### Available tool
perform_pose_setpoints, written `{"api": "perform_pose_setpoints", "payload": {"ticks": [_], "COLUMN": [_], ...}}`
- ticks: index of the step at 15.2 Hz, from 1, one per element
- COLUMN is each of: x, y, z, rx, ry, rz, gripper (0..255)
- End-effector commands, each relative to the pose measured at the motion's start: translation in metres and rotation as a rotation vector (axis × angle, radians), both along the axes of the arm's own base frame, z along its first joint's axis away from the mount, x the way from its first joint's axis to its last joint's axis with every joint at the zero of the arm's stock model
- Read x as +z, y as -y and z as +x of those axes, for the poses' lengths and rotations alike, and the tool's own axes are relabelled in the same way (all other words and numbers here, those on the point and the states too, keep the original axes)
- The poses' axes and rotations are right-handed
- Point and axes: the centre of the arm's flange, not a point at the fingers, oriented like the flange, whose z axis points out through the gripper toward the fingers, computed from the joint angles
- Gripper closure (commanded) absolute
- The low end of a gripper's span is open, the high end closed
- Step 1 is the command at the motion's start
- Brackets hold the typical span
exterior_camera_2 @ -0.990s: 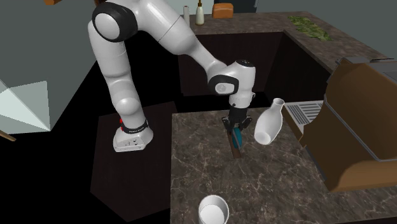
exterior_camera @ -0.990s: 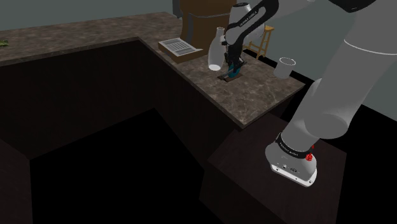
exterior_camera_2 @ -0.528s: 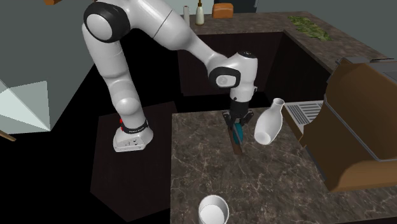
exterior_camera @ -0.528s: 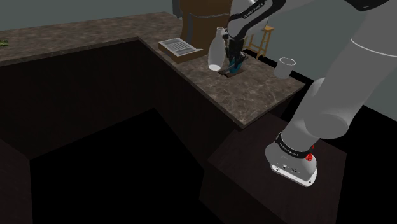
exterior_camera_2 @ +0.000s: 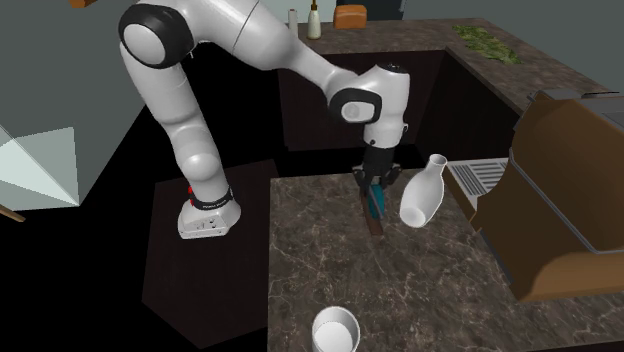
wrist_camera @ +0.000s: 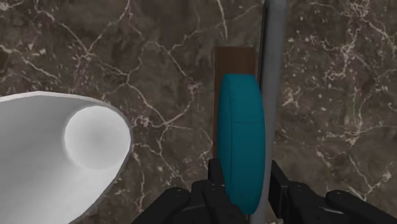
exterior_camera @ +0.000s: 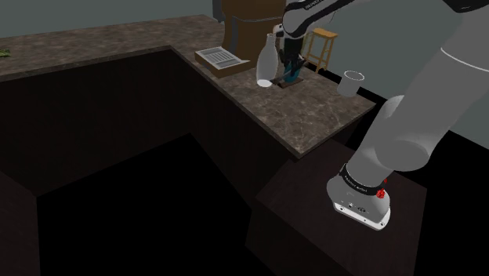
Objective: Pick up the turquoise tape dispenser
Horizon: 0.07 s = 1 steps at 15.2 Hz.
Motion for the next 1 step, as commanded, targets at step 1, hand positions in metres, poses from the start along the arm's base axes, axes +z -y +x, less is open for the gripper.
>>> {"api": "perform_pose_setpoints", "payload": {"ticks": [1], "x": [0.0038], "y": [0.0000], "z": [-0.0007], "rx": [0.000], "ry": [0.000], "rz": [0.000], "gripper": [255]}}
